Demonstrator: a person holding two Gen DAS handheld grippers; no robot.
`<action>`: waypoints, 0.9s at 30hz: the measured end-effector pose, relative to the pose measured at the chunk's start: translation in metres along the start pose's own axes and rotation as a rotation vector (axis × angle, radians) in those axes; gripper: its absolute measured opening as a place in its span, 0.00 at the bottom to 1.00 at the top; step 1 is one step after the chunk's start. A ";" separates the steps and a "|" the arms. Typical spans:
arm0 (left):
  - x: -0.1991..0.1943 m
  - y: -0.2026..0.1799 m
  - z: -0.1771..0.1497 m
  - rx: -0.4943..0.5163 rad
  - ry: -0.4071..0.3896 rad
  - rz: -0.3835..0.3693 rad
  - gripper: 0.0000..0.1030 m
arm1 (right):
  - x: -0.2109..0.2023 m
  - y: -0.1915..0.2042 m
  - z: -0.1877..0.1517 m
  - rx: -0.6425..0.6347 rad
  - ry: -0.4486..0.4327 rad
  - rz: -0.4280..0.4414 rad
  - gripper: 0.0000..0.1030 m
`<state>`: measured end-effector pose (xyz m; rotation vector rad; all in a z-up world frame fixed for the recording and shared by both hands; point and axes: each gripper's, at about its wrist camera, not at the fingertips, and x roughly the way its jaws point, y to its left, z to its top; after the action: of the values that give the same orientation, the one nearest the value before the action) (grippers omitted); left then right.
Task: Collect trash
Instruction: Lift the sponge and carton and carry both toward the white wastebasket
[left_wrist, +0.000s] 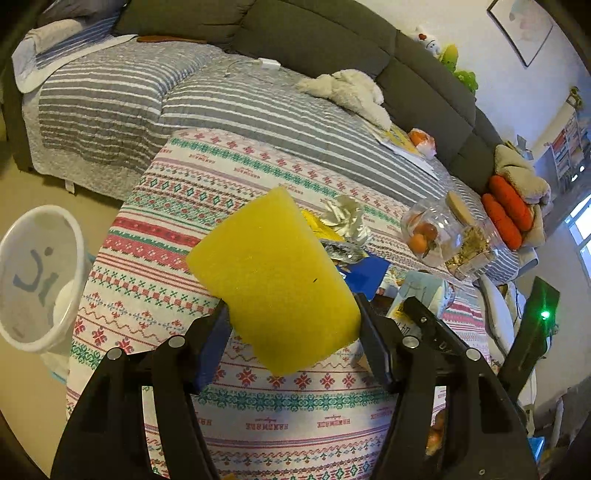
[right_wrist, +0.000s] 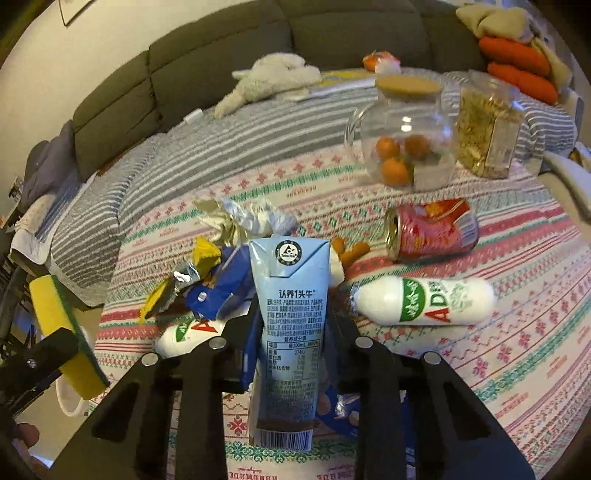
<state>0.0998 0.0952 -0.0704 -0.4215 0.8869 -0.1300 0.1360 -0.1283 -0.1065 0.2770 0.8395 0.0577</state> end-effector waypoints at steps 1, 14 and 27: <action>-0.001 -0.002 0.000 0.005 -0.007 -0.003 0.60 | -0.004 -0.001 0.001 -0.001 -0.012 0.004 0.29; -0.017 -0.023 -0.004 0.098 -0.109 0.003 0.60 | -0.045 0.004 0.007 -0.040 -0.168 0.027 0.28; -0.042 -0.002 -0.003 0.111 -0.160 0.066 0.60 | -0.069 0.039 -0.004 -0.097 -0.238 0.085 0.29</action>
<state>0.0708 0.1046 -0.0406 -0.2941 0.7319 -0.0831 0.0888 -0.1008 -0.0485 0.2230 0.5870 0.1420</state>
